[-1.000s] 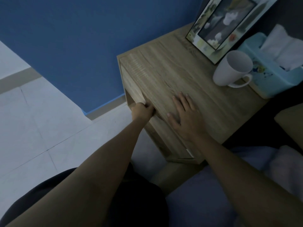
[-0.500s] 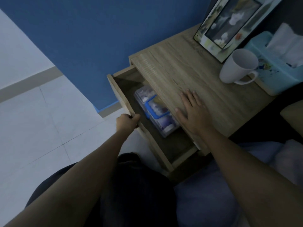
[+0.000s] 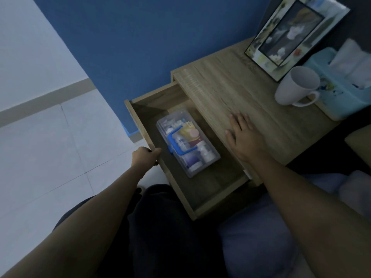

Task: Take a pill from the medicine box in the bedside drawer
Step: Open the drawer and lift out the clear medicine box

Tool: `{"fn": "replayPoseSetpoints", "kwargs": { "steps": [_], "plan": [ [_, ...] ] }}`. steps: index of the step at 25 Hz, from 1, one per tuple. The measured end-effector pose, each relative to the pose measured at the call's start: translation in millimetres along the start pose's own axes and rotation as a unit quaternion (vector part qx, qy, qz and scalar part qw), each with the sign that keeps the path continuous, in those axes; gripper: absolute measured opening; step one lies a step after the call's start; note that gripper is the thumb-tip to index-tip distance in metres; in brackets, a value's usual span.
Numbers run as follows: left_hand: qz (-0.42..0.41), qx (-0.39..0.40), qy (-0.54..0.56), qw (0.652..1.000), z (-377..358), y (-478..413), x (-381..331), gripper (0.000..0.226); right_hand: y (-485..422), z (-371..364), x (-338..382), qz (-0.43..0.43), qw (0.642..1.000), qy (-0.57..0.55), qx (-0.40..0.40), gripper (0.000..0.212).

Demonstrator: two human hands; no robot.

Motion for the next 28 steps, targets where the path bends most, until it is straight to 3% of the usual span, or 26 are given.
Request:
{"fn": "replayPoseSetpoints", "kwargs": {
  "steps": [3, 5, 7, 9, 11, 15, 20, 24, 28],
  "plan": [
    [0.025, 0.008, 0.003, 1.000, 2, 4, 5, 0.043, 11, 11, 13, -0.012, 0.998, 0.034, -0.051, 0.050],
    [0.015, -0.066, -0.009, 0.998, 9, 12, 0, 0.054, 24, 11, 35, 0.005, 0.995, 0.054, -0.085, 0.045],
    [-0.061, -0.187, 0.012, 0.980, 27, 25, -17, 0.065, 40, 4, 63, -0.001, 0.995, 0.021, -0.095, 0.044],
    [-0.202, -0.236, -0.030, 0.950, 41, 30, -47, 0.063, 56, -12, 92, -0.015, 0.996, -0.004, -0.090, 0.046],
    [-0.300, -0.177, -0.117, 0.930, 38, 17, -77, 0.053, 70, -31, 109, -0.052, 0.995, -0.026, -0.075, 0.050],
    [-0.333, 0.020, -0.289, 0.897, 13, -24, -107, 0.042, 88, -71, 107, -0.290, 0.950, -0.113, -0.004, 0.072],
    [-0.300, 0.038, -0.392, 0.869, 3, -64, -115, 0.056, 80, -84, 117, -0.386, 0.908, -0.164, 0.005, 0.084],
    [-0.245, 0.129, -0.308, 0.910, -11, -87, -114, 0.050, 73, -88, 121, -0.419, 0.888, -0.188, 0.015, 0.087],
    [-0.220, 0.179, -0.276, 0.918, -18, -96, -108, 0.044, 72, -95, 117, -0.441, 0.865, -0.238, 0.011, 0.086]
  ]
}}
Point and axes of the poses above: each hand's wrist, its own y-axis away from the middle knuckle, its own z-axis out of the back of the hand, x = y × z, the point moved 7 cm from there along -y, towards the middle knuckle, and after that the axes turned 4 degrees about -z, right-handed, at the moved point
